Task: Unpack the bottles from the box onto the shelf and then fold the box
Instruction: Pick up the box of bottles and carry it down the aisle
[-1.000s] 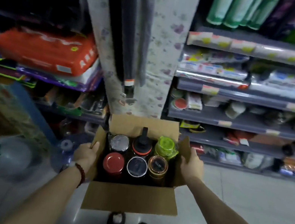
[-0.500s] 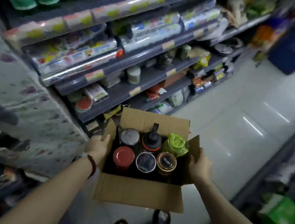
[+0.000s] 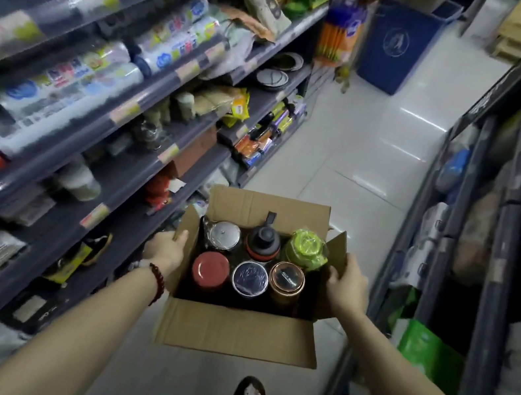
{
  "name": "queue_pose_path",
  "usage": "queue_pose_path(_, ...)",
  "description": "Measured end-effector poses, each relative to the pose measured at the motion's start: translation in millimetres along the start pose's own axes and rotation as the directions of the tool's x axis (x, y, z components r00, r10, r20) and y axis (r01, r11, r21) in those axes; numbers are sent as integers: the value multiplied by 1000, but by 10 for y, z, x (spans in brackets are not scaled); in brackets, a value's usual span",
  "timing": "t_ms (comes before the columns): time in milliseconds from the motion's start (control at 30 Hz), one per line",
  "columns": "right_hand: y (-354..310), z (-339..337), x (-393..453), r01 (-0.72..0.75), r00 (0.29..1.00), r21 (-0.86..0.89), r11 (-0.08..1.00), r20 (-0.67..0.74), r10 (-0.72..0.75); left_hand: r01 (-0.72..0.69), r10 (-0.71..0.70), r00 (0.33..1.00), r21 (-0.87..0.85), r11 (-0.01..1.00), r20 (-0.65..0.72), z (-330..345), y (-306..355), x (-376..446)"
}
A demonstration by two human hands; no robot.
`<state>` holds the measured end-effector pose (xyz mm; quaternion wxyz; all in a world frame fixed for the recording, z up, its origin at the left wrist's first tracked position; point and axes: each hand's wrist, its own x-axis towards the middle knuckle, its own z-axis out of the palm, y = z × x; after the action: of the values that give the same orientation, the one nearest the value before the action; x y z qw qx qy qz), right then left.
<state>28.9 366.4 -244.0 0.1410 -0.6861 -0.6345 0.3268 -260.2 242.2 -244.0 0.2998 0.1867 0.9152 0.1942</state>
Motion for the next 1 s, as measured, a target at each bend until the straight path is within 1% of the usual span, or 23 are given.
queue_pose_path(167, -177, -282, 731, -12, 1000, -27, 1000, -25, 11, -25, 26, 999, -26, 999, 31, 190, 739, 410)
queue_pose_path(267, -308, -357, 1181, 11, 1000, -36, 999, -25, -12, -63, 63, 998, -42, 997, 15, 294, 1135, 703)
queue_pose_path(400, -554, -323, 1830, 28, 1000, -38, 999, -1, -28, -38, 38, 999, -33, 999, -5, 401, 1635, 1179)
queue_pose_path(533, -855, -221, 2448, 14, 1000, -45, 999, 19, -13, -20, 20, 1000, -12, 1000, -6, 482, 2085, 1757)
queue_pose_path(633, -1107, -204, 2868, 21, 999, -42, 999, 34, -20, 3, -2, 1000, -56, 998, 7, 481, 2333, 2106)
queue_pose_path(767, -1466, -143, 3360, 73, 995, -52, 996, 79, -69, 33, -37, 999, -101, 994, -37, 398, 2550, 2432)
queue_pose_path(867, -1698, -52, 3673, 116, 986, -66, 991, 128, -106, 86, -96, 994, -144, 986, -59, 368, 2567, 2591)
queue_pose_path(1000, -2045, 167, 4102, 242, 948, -118, 963, 240, -209, 190, -218, 971, -237, 953, -98, 327, 2505, 2721)
